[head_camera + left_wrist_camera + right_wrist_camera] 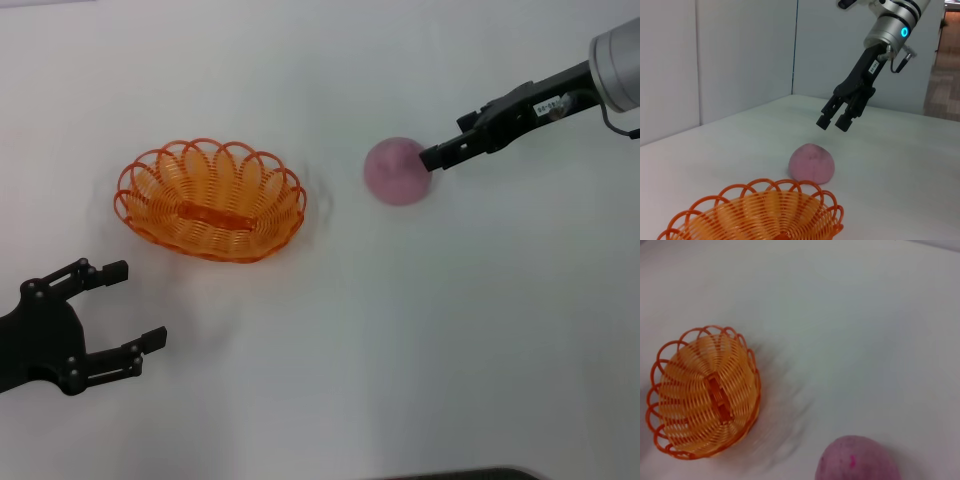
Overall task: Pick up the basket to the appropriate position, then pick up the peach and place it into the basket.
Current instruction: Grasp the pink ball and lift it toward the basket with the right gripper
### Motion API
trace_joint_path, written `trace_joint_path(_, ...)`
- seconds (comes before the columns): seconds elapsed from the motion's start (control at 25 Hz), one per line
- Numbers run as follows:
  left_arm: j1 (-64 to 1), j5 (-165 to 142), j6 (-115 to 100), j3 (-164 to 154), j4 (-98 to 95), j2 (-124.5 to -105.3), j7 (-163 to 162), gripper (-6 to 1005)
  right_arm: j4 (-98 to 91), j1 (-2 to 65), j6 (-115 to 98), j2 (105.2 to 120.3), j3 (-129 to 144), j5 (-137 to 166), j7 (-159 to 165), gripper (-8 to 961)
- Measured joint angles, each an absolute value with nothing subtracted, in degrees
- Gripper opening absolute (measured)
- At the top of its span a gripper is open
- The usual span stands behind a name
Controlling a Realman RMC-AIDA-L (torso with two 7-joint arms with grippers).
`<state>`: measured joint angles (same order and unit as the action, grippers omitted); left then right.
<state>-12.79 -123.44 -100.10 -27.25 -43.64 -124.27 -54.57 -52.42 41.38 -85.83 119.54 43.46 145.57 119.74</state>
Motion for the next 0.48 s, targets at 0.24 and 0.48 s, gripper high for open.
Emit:
trace_joint_path(0.24,-12.8,-123.5,-100.1,-27.2,-43.6,-124.28,-54.6,872,-52.6,42.1,-85.9,119.53,45.1,145.9,120.5,945)
trace_joint_path(0.48,-12.8,-123.5,-100.1,-27.2,-43.6,-124.27,-54.0,872,-51.9,42.9,-83.6,119.72,48.2,145.9,121.2,946)
